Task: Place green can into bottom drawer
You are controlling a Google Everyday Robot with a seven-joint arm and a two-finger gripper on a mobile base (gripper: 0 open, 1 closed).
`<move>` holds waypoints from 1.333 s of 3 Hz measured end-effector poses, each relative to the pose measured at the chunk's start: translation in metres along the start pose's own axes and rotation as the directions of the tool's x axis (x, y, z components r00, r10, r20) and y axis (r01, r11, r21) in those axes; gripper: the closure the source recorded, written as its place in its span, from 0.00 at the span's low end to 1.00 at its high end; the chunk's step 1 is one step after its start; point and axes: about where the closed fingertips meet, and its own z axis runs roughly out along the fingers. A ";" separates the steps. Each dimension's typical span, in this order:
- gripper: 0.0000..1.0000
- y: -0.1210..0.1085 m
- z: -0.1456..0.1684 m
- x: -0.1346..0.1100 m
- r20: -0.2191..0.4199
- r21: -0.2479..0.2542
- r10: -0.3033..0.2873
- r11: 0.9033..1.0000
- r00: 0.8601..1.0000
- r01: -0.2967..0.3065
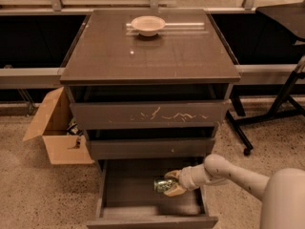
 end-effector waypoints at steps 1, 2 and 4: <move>0.73 -0.001 0.029 0.024 0.012 -0.010 0.029 1.000 1.000 -0.029; 0.51 0.001 0.043 0.038 0.023 -0.019 0.054 0.998 0.998 -0.054; 0.04 -0.001 0.044 0.047 0.037 -0.009 0.067 0.998 0.997 -0.067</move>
Offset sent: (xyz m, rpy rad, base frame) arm 0.0030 0.0032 -0.0807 0.0394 0.0740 -0.0420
